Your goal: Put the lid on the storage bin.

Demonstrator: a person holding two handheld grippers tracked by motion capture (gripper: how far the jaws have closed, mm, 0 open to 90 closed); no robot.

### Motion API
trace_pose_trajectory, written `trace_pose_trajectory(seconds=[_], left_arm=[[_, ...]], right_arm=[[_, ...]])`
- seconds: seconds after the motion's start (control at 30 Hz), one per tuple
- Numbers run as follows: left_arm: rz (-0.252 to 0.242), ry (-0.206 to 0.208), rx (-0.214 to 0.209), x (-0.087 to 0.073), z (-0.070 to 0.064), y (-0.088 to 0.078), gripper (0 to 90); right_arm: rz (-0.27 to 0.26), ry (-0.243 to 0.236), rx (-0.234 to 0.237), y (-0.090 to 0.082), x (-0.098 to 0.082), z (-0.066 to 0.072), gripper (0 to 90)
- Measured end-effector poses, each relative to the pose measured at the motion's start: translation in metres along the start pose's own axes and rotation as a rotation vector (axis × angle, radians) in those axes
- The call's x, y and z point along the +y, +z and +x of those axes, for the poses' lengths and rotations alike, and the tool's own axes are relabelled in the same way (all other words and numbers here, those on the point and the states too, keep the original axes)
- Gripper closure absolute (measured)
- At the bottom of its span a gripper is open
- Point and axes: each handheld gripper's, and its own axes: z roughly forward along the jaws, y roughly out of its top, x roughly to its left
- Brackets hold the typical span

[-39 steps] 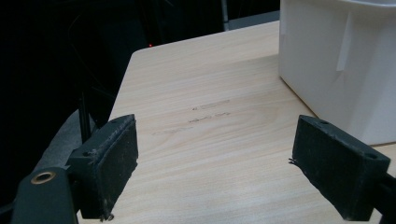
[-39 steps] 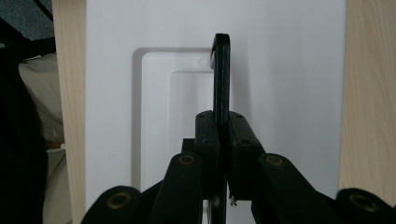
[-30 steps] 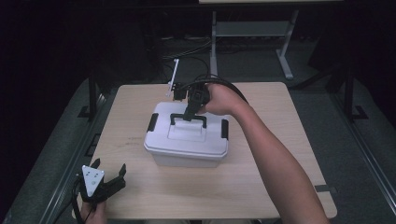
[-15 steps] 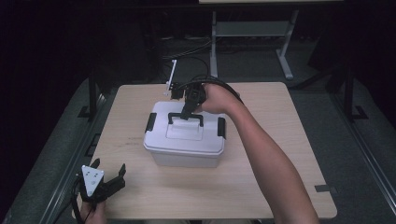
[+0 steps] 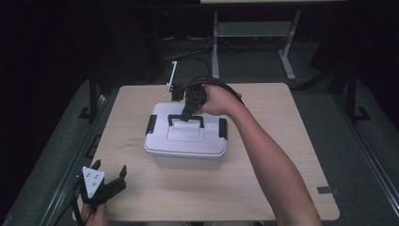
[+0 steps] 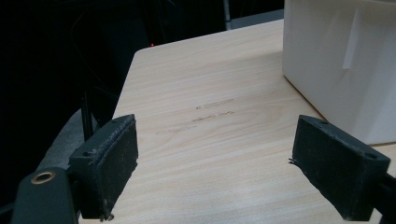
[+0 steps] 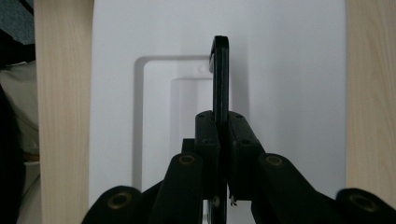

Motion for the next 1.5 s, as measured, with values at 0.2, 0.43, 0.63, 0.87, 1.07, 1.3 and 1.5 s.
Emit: trace_pose_trajectory(seconds=[0.2, 0.43, 0.63, 0.87, 1.07, 1.3, 1.5], left_arm=[[0.0, 0.001, -0.002, 0.0, -0.001, 0.0, 13.6], [0.001, 0.001, 0.0, 0.0, 0.0, 0.0, 13.6], [0.001, 0.0, 0.002, 0.0, 0.001, -0.001, 13.6], [0.002, 0.005, 0.0, 0.0, 0.0, -0.001, 13.6], [0.0, 0.001, -0.001, 0.0, -0.001, 0.0, 13.5], [0.005, 0.006, -0.001, 0.001, -0.002, 0.0, 13.6], [0.004, 0.007, -0.004, 0.001, -0.003, 0.001, 13.6]], right_arm=[[-0.019, 0.015, -0.013, -0.005, -0.002, -0.001, 84.2], [-0.017, 0.014, -0.005, 0.002, 0.0, -0.005, 84.2], [-0.001, 0.01, -0.006, 0.009, 0.001, -0.006, 83.6], [-0.022, 0.035, 0.014, 0.003, 0.0, -0.002, 73.8], [-0.042, 0.043, 0.033, 0.0, -0.003, 0.001, 68.6], [-0.062, 0.065, 0.045, -0.005, -0.016, 0.003, 65.2], [-0.082, 0.088, 0.044, -0.012, -0.03, 0.005, 64.3]])
